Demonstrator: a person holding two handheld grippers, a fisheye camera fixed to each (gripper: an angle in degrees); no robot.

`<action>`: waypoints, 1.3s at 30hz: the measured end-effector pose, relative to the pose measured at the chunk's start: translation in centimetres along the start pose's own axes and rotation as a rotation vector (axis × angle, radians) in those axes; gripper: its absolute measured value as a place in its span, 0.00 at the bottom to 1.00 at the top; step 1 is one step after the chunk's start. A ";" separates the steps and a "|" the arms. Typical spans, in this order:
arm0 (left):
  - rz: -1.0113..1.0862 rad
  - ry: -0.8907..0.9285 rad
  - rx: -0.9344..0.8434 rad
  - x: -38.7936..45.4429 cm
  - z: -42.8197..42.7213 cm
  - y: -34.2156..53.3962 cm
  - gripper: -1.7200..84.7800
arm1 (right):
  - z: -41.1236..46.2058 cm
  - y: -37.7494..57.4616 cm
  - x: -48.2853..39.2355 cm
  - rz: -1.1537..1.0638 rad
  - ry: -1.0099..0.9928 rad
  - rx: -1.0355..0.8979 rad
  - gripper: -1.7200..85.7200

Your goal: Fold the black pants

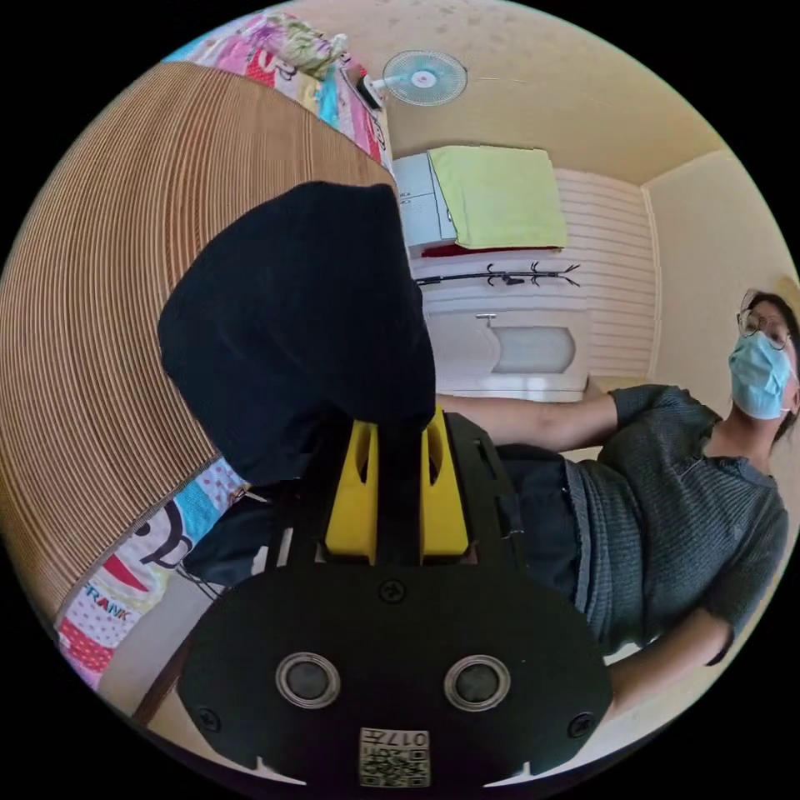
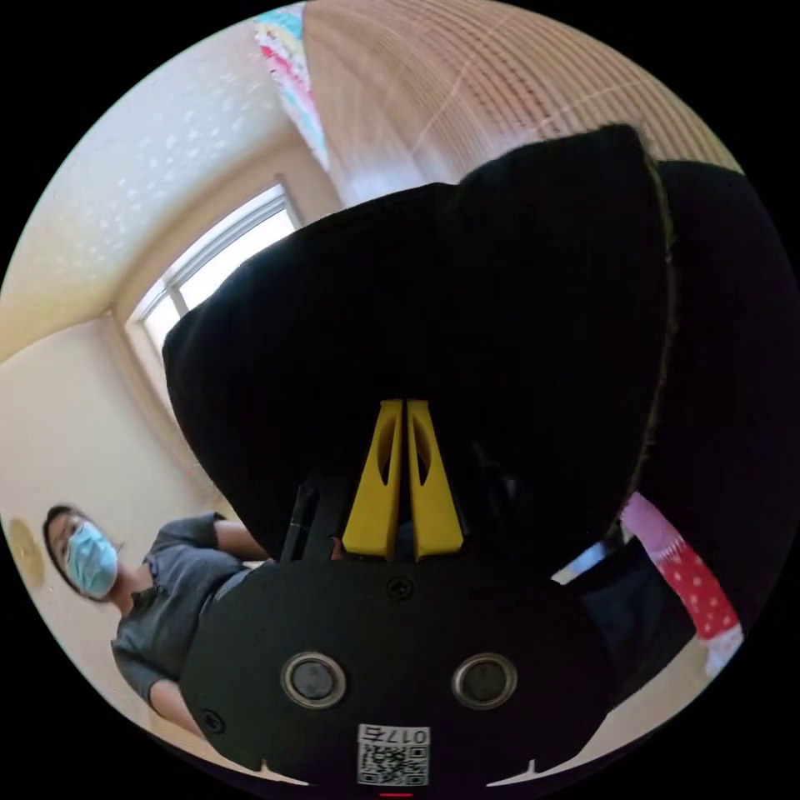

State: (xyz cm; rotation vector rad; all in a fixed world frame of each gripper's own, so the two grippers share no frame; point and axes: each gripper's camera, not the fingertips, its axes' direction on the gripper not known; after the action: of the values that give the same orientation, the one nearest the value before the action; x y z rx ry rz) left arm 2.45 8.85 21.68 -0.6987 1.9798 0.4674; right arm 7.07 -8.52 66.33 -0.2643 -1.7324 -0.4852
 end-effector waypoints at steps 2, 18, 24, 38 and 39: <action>0.078 -0.068 -0.053 3.3 2.3 -2.2 0.11 | -1.1 0.8 -1.3 -0.098 -0.086 -0.023 0.02; -0.098 -0.342 -0.162 -9.4 17.3 -4.7 0.22 | -24.9 35.0 5.3 0.328 0.191 0.681 0.05; -0.315 -0.306 -0.011 -24.5 12.0 -0.6 0.29 | -25.7 33.7 2.5 0.042 0.023 0.792 0.24; -0.350 0.270 -0.272 -41.2 14.8 -2.1 0.20 | -18.2 22.0 0.0 -0.107 -0.161 0.379 0.23; -0.327 0.274 -0.277 -40.6 14.3 -2.2 0.20 | -17.9 22.4 0.2 -0.118 -0.215 0.382 0.23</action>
State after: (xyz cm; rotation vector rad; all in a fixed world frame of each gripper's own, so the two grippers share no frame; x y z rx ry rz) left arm 28.98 26.91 50.52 -1.2968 2.0165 0.4694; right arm 32.32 3.08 73.22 0.0629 -2.0179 -0.2063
